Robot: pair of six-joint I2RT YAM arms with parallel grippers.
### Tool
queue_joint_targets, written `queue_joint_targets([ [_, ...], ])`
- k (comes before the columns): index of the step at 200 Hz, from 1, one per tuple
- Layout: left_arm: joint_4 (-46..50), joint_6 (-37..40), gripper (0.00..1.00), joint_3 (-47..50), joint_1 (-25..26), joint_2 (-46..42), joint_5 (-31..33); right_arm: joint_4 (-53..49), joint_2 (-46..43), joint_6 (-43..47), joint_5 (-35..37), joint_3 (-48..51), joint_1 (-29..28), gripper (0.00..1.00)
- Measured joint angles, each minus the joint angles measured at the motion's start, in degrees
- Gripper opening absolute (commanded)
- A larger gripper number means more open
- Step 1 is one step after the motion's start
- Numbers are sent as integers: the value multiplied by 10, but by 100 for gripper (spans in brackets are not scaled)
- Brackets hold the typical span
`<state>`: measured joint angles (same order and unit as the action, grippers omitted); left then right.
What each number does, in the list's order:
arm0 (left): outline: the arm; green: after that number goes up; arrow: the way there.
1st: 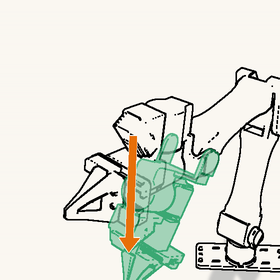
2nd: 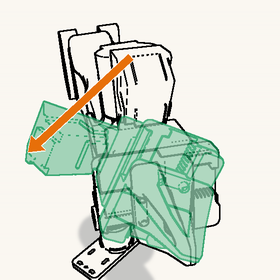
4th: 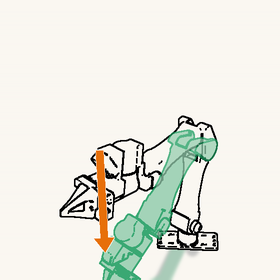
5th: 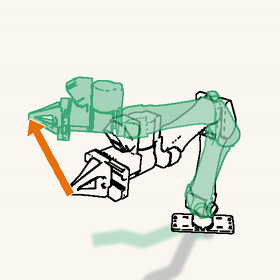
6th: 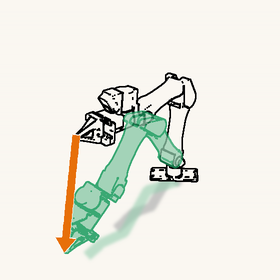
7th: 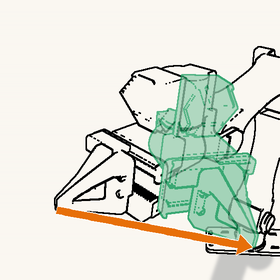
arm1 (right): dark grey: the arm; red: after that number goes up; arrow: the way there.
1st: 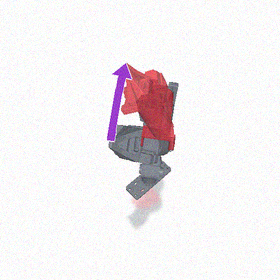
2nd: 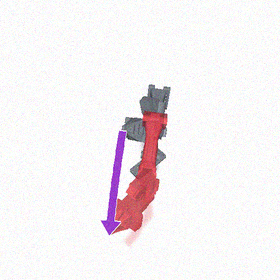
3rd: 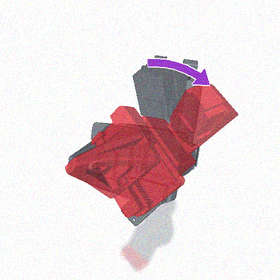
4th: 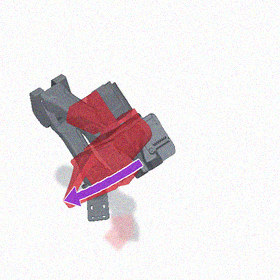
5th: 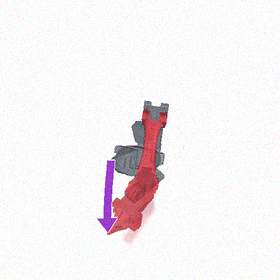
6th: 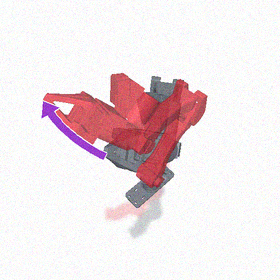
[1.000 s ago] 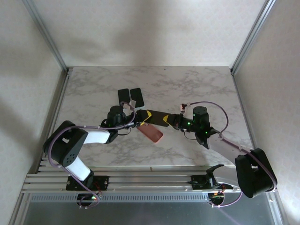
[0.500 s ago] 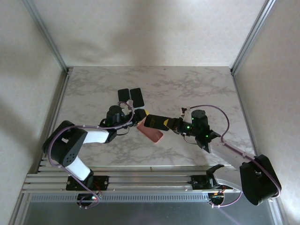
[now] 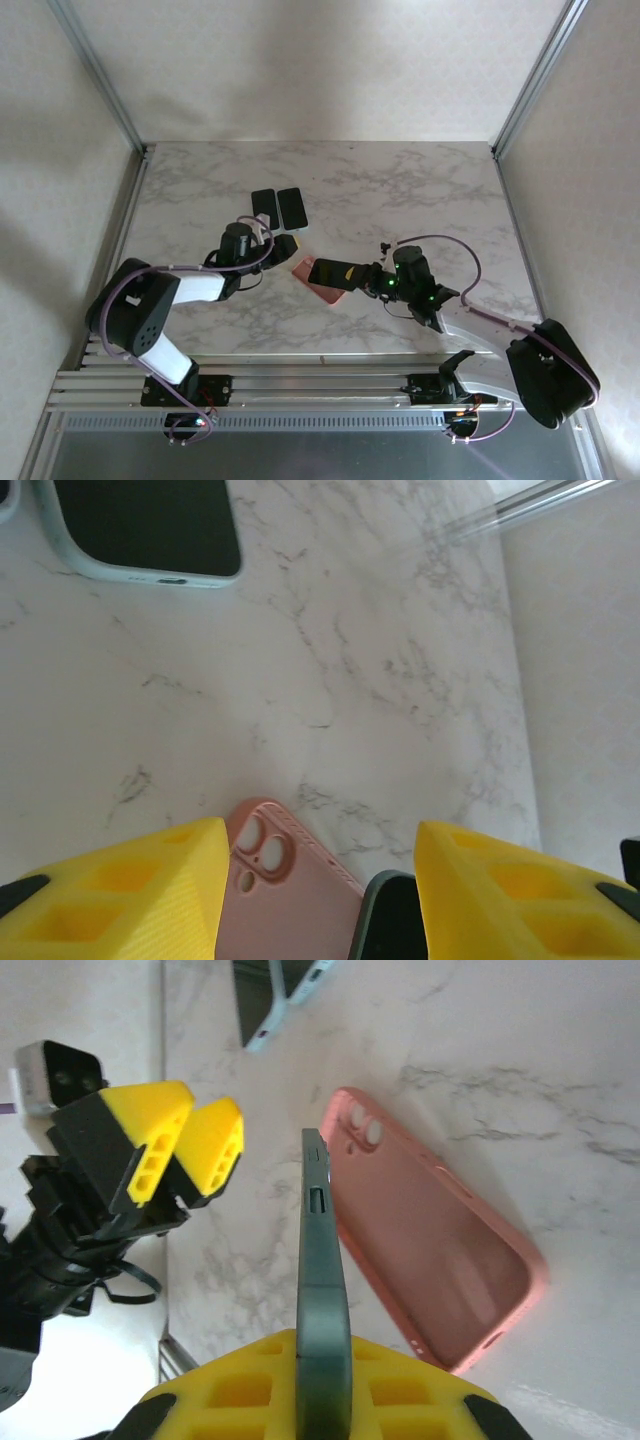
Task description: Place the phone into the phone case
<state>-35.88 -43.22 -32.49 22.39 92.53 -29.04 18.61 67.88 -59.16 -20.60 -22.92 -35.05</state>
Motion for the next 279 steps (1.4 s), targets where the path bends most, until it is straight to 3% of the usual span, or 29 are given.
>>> queue_joint_targets([
  [83, -9, 26, 51, -19, 3, 66, 2, 14, 15, -39, 89, 20, -36, 0],
  [215, -108, 8, 51, 36, 54, 79, 20, -29, -28, -58, 105, 33, -38, 0],
  [279, -125, -24, 51, 94, 86, 33, 30, -33, -27, -56, 99, 30, -38, 0],
])
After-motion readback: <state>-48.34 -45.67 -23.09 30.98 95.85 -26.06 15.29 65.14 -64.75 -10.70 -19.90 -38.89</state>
